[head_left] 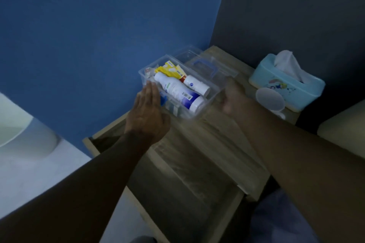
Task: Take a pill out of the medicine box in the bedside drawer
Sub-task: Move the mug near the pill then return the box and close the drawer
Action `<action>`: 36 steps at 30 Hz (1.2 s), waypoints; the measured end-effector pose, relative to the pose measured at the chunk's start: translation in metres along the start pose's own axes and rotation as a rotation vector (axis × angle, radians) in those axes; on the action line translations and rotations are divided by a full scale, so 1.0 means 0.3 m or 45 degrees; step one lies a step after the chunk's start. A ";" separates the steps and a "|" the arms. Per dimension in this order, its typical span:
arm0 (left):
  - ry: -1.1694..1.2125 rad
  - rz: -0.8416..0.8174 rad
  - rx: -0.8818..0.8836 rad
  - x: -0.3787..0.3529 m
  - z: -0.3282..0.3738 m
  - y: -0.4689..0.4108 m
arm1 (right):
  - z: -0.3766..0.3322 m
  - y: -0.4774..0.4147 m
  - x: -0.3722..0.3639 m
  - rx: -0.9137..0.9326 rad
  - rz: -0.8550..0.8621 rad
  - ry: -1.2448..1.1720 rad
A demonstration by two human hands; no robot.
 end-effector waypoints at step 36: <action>0.722 -0.003 0.505 -0.051 -0.016 0.045 | 0.110 0.361 -0.158 1.719 0.139 1.587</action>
Point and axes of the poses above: each hand's wrist, its own y-axis away from the middle knuckle, its own x-axis out of the back of the hand, z = x × y, the point moved 8 cm from there along -y, towards the middle knuckle, and after that the axes turned 14 degrees about -x, right-handed, at the moved point
